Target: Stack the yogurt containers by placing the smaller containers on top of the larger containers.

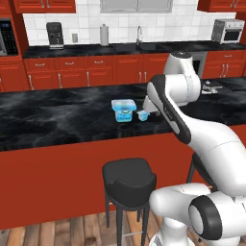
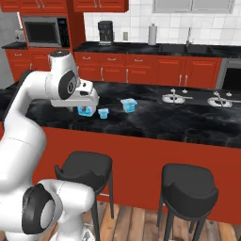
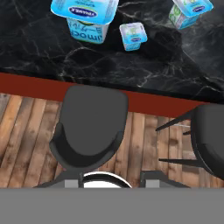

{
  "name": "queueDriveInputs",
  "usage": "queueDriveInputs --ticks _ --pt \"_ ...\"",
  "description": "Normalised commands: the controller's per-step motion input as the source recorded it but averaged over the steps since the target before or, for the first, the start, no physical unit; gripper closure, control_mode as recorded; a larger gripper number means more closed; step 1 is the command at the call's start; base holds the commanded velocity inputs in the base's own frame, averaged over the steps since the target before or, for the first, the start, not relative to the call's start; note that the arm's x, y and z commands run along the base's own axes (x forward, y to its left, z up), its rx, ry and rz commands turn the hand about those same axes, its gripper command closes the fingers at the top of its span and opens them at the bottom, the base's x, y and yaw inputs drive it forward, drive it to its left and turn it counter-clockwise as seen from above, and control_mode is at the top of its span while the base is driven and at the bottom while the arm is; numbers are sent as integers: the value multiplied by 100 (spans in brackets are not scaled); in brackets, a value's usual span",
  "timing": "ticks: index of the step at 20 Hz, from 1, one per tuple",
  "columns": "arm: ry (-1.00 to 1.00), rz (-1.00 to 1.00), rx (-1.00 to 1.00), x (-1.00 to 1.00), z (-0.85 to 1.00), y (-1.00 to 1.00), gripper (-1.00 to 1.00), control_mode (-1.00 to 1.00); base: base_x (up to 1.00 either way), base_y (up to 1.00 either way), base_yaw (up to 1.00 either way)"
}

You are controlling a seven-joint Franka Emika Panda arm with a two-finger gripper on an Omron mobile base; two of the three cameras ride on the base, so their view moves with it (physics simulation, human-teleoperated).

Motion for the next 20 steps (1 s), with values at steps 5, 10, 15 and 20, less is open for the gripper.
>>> queueDriveInputs --ticks 5,10,15,20 --pt "-3 0 0 0 0 -8 -100 -100 0 0 0" --pt "-7 0 8 0 -1 -31 -100 -100 0 0 0" --pt "0 -4 9 3 -1 -34 -100 -100 0 0 0" --pt "9 -11 11 2 0 -35 -100 -100 0 0 0"
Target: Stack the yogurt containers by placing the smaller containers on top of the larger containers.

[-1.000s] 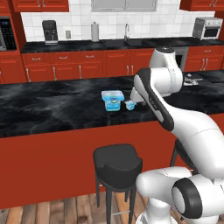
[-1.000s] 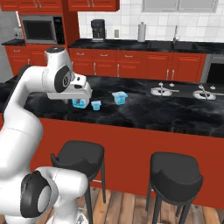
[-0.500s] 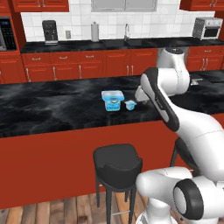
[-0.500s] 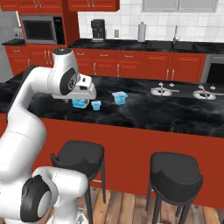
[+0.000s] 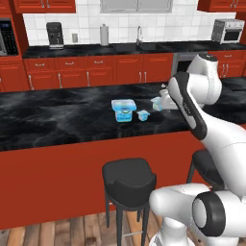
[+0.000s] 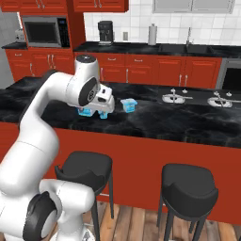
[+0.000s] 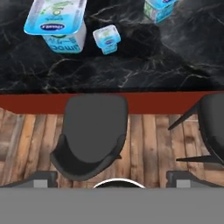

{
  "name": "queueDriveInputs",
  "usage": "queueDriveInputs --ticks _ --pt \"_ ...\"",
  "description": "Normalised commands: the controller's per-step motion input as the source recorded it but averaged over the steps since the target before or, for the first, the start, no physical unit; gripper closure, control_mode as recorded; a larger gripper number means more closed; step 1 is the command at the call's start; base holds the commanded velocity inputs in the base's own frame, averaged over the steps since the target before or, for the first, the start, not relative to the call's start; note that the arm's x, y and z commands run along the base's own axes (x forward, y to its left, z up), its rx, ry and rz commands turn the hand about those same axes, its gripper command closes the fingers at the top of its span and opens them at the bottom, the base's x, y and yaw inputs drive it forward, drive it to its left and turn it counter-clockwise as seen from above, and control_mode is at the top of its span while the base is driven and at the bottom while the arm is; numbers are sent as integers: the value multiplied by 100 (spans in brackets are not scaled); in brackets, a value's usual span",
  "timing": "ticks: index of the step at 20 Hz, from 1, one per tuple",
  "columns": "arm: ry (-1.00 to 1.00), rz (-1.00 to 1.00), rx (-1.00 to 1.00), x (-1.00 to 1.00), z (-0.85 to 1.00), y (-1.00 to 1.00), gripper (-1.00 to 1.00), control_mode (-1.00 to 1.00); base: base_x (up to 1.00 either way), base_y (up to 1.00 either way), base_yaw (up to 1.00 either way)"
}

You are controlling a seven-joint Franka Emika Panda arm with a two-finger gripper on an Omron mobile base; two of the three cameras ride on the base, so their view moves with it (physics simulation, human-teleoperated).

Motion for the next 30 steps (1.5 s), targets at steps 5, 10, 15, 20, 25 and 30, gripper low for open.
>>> queueDriveInputs --ticks 5,10,15,20,25,30 --pt "1 -1 12 0 -2 -46 -100 -100 0 0 0" --pt "-4 -10 6 2 0 -21 -100 -100 0 0 0" --pt "-7 -11 4 19 0 -2 -100 -100 0 0 0" --pt "-12 -7 2 27 -1 -2 -100 -100 0 0 0" --pt "-5 -8 17 7 -5 -21 -100 -100 0 0 0" --pt "1 -5 33 15 -2 -22 -100 -100 0 0 0"
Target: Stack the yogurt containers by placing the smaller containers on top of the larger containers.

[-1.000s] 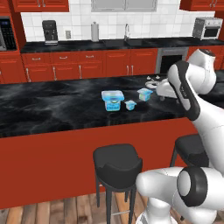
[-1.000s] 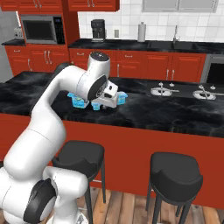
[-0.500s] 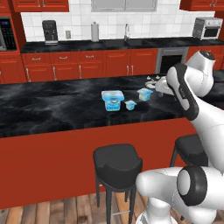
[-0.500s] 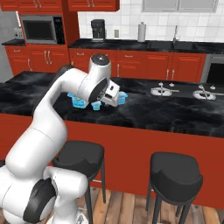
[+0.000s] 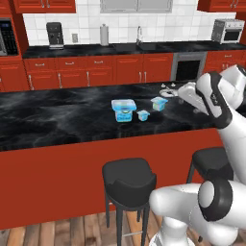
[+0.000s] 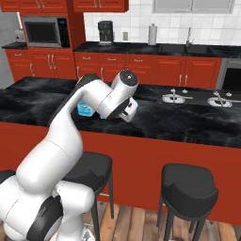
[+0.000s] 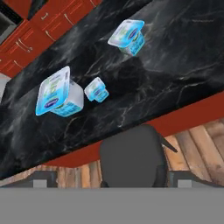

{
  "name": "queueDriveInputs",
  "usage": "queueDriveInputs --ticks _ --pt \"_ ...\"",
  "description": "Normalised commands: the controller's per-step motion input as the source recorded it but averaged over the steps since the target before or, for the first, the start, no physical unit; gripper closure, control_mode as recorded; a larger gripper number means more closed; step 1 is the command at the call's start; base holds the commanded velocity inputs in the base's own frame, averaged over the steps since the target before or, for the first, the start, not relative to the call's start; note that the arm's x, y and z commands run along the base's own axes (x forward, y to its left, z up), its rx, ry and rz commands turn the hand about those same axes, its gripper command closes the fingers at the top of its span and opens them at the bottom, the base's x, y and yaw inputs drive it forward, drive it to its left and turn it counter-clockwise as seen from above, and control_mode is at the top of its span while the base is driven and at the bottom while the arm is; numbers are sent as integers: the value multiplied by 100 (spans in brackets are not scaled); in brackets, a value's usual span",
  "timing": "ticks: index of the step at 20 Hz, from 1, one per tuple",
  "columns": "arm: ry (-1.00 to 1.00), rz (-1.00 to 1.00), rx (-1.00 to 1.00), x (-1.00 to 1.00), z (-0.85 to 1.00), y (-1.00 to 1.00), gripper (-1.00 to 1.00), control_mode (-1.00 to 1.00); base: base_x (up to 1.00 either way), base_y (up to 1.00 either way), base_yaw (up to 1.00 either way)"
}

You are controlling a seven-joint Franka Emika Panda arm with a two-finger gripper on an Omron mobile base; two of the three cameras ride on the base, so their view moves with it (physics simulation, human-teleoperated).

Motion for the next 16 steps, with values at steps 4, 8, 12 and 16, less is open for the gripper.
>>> queueDriveInputs --ticks 4,8,12,16 --pt "4 -3 27 34 0 -6 -100 -100 0 0 0" --pt "0 -6 14 46 0 0 -100 -100 0 0 0" --pt "0 -7 2 38 -3 0 -100 -100 0 0 0" --pt "0 -6 0 20 -29 0 -100 -100 0 0 0"
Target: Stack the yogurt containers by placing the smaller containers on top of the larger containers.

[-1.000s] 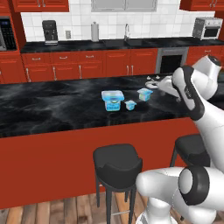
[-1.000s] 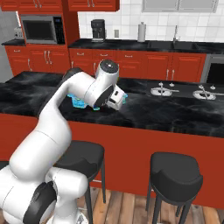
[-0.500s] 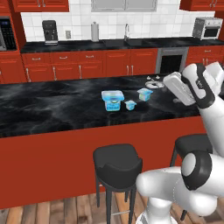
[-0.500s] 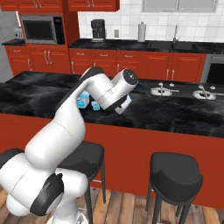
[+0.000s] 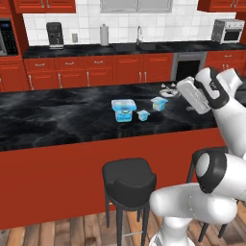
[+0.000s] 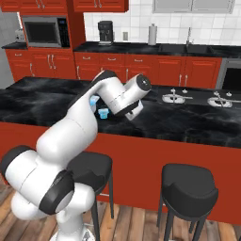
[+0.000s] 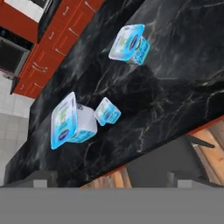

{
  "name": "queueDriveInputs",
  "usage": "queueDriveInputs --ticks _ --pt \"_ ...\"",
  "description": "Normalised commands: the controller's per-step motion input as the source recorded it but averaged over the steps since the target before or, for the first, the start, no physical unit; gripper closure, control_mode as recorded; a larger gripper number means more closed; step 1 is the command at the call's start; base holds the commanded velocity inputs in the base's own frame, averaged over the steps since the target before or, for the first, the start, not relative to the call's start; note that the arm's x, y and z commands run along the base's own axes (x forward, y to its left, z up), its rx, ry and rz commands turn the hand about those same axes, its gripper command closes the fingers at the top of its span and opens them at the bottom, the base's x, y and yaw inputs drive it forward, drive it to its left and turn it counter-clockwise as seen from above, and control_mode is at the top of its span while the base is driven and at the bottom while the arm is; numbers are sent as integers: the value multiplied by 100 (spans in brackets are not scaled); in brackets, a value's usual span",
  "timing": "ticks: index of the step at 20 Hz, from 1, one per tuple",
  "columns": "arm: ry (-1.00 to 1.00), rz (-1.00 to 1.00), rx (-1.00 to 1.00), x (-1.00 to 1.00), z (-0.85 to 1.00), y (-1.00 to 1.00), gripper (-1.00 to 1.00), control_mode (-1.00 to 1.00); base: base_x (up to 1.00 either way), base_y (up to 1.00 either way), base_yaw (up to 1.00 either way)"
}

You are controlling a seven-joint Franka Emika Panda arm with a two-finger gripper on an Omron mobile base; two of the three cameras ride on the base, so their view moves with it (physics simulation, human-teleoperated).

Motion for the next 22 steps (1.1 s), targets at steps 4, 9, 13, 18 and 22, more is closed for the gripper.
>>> queueDriveInputs --ticks 4,9,13,18,22 --pt "0 -7 0 22 -31 0 -100 -100 0 0 0" --pt "0 -4 5 25 -9 0 -100 -100 0 0 0" --pt "0 -3 7 26 0 0 -100 -100 0 0 0" --pt "0 0 7 18 -8 0 -100 -100 0 0 0" --pt "0 0 6 19 -8 0 -100 -100 0 0 0"
